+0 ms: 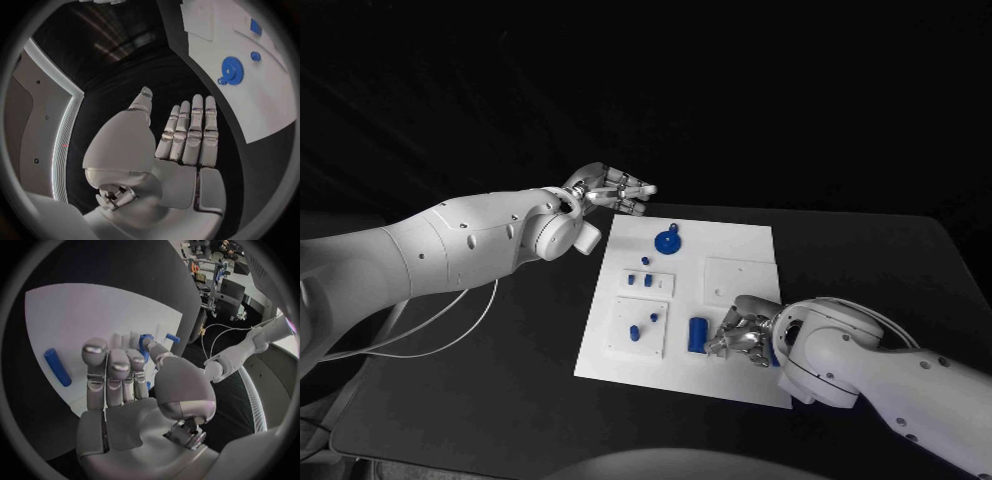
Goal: Assemble the parts on the task board
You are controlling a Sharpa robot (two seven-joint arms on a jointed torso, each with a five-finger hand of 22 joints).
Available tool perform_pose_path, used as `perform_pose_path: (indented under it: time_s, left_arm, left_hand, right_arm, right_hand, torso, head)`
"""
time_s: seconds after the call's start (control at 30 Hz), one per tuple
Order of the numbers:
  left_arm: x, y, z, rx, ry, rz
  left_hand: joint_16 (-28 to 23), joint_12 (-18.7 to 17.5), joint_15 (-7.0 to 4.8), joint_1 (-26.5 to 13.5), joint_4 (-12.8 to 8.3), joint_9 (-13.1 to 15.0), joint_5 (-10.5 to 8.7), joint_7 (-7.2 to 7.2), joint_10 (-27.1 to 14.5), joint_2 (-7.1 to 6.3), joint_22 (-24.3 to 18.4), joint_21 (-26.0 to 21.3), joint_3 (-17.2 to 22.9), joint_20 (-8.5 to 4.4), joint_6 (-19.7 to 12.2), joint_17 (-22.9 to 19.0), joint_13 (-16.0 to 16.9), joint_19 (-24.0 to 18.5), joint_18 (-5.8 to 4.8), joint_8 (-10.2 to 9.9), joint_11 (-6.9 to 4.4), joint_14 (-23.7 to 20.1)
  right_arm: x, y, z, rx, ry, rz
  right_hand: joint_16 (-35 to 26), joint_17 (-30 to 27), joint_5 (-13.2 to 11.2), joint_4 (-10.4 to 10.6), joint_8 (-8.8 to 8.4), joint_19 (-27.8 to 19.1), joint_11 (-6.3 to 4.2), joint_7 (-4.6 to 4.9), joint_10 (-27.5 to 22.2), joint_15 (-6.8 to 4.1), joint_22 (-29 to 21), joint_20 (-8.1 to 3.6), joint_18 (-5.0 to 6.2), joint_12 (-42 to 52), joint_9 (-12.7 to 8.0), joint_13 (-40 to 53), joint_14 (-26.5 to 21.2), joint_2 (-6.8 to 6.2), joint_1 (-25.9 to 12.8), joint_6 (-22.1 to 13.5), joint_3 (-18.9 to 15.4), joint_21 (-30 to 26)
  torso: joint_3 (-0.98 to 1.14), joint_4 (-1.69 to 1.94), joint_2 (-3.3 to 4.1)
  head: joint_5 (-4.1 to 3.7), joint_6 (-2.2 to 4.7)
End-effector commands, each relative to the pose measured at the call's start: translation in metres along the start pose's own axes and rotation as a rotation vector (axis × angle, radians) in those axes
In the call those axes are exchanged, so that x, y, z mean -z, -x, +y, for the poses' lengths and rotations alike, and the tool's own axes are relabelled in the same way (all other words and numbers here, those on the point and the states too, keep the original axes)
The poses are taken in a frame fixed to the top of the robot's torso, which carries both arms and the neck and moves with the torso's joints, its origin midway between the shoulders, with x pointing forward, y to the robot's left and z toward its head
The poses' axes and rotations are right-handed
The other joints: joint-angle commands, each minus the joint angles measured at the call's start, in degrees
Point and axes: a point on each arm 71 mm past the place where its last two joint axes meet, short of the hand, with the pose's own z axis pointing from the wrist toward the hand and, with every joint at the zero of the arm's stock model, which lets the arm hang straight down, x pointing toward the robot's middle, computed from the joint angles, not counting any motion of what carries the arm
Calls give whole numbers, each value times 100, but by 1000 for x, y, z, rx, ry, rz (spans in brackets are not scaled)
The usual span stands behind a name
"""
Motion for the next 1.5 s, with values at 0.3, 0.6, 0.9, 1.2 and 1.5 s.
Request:
perform_pose_path:
  time_s: [0.3, 0.6, 0.9, 1.2, 1.5]
  left_arm:
    - [0, -2, -1, 3, -6, 15]
    - [1, 0, -1, 0, -14, 5]
    - [5, 2, -3, 1, -37, -15]
    - [10, 1, -6, 5, -60, -25]
    - [11, -3, -7, 10, -63, -14]
  left_hand:
    - [-15, -20, 10, -15, 27, 1, 7, 23, -19, -12, 4, 23, -1, 39, 1, 8, 4, -15, 57, -11, -7, -33]
    - [-14, -20, 9, -10, 21, 1, 11, 20, -16, -10, 4, 24, -1, 38, 5, 9, 4, -14, 57, -9, -8, -29]
    - [-18, -18, -31, -80, -134, 1, 11, 7, 219, 83, 14, 46, -54, 1, 68, 32, 5, 21, 36, -12, -66, 69]
    - [-10, -17, -51, -102, -213, 2, 20, -1, 249, 121, 22, 65, -64, -20, 84, 50, 6, 46, 27, -8, -80, 123]
    - [-10, -17, -51, -102, -213, 2, 20, -1, 249, 121, 22, 65, -64, -20, 84, 50, 6, 46, 27, -8, -80, 123]
  right_arm:
    - [-1, -7, -5, -20, -23, 16]
    - [11, 14, -15, -106, 0, -61]
    - [32, 72, -52, -189, -50, -100]
    - [42, 96, -82, -117, -153, -111]
    - [36, 68, -94, 22, -211, -72]
  right_hand:
    - [-24, -10, -121, 133, -29, 294, 14, -9, 15, -9, 483, -22, -43, 0, -9, 7, 37, -26, -40, 6, -104, -29]
    - [-93, -73, -402, 283, -31, 298, 51, 64, -19, -10, 466, -31, -22, 77, 110, 83, 26, -239, 96, -209, -131, -84]
    - [-126, -89, -783, 420, 39, 280, -16, -60, -27, -55, 455, -61, -43, 87, 977, 112, 20, -419, 451, -12, -243, -179]
    - [-128, -53, -1049, 488, -29, 284, 5, -38, -48, -42, 462, -61, -64, 37, 2108, 99, 27, -454, 423, -293, -140, -219]
    - [-109, -25, -1252, 730, -29, 289, 23, -13, -50, -31, 465, -48, -54, 48, 2053, 99, 27, -562, 381, -325, -77, -195]
  torso:
    - [0, 0, 0]
    - [-4, -15, -6]
    - [6, -6, 4]
    - [5, -49, -9]
    - [12, -47, -15]
  head:
    - [-10, 3]
    - [-92, 74]
    - [-290, 162]
    - [-402, 219]
    - [-417, 219]
